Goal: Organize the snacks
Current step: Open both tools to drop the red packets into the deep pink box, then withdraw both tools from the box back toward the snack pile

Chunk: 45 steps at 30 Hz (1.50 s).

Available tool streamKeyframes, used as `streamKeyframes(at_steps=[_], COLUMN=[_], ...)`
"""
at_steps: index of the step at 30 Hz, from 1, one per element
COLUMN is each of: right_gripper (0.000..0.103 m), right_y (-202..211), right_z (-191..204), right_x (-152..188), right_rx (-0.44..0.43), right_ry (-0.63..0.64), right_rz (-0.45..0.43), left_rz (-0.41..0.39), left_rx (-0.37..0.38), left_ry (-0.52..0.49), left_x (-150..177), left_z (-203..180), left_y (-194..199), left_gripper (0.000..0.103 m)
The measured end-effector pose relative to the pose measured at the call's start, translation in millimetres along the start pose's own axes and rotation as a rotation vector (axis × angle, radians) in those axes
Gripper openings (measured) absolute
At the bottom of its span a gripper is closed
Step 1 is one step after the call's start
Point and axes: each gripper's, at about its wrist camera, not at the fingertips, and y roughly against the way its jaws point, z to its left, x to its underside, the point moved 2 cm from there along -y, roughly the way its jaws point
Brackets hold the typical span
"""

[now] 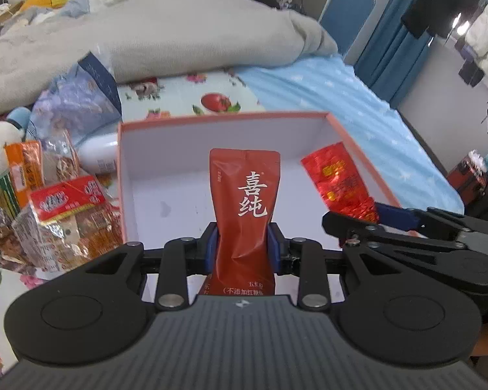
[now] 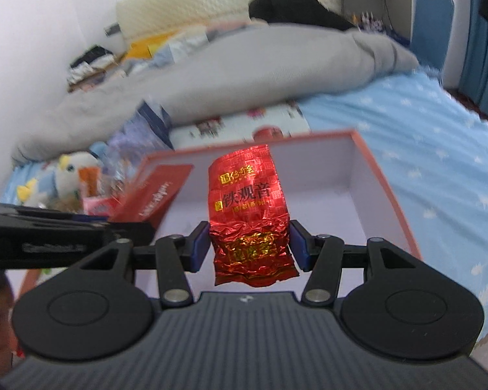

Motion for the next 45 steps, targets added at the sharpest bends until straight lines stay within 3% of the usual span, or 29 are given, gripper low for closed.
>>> streamKeyframes(at_steps=[6, 11, 13, 14, 15, 17, 19, 30, 36, 45], right_gripper=[0.055, 0.056, 0.056, 0.057, 0.059, 0.07, 0.072, 0.072, 0.072, 0.072], right_y=[-21.4, -25.8, -25.5, -25.3, -24.9, -20.0, -12.6, 50.2, 91.6, 131.3], right_z=[-12.5, -16.5, -17.6, -18.0, -18.1, -17.6, -16.8, 4.5, 29.0, 60.0], right_x=[14.5, 18.5, 19.3, 19.8, 20.0, 19.7, 18.0, 0.4, -6.1, -4.1], right_rx=[0.0, 0.011, 0.013, 0.014, 0.016, 0.025, 0.033, 0.023, 0.025, 0.025], right_ry=[-0.017, -0.016, -0.027, -0.035, -0.04, -0.04, -0.038, -0.07, -0.054, 0.003], right_rz=[0.054, 0.059, 0.062, 0.065, 0.065, 0.055, 0.037, -0.111, -0.22, -0.312], left_rz=[0.059, 0.055, 0.054, 0.049, 0.042, 0.031, 0.017, -0.11, -0.195, -0.31], left_rx=[-0.012, -0.004, 0.001, -0.008, -0.012, 0.0, 0.011, 0.024, 0.027, 0.016], left_ry=[-0.018, -0.021, -0.027, -0.025, -0.024, -0.026, -0.026, -0.082, -0.121, -0.076], left_x=[7.3, 10.7, 9.5, 8.6, 8.0, 6.4, 4.4, -0.7, 2.9, 18.2], left_z=[-2.2, -3.2, -4.0, -3.8, -5.0, -5.3, -5.4, -10.8, -10.6, 8.1], left_y=[-22.7, -25.1, -22.9, -21.5, -18.2, -12.8, -5.8, 64.3, 111.0, 173.7], left_gripper=[0.037, 0.037, 0.044, 0.055, 0.059, 0.059, 0.059, 0.071, 0.072, 0.079])
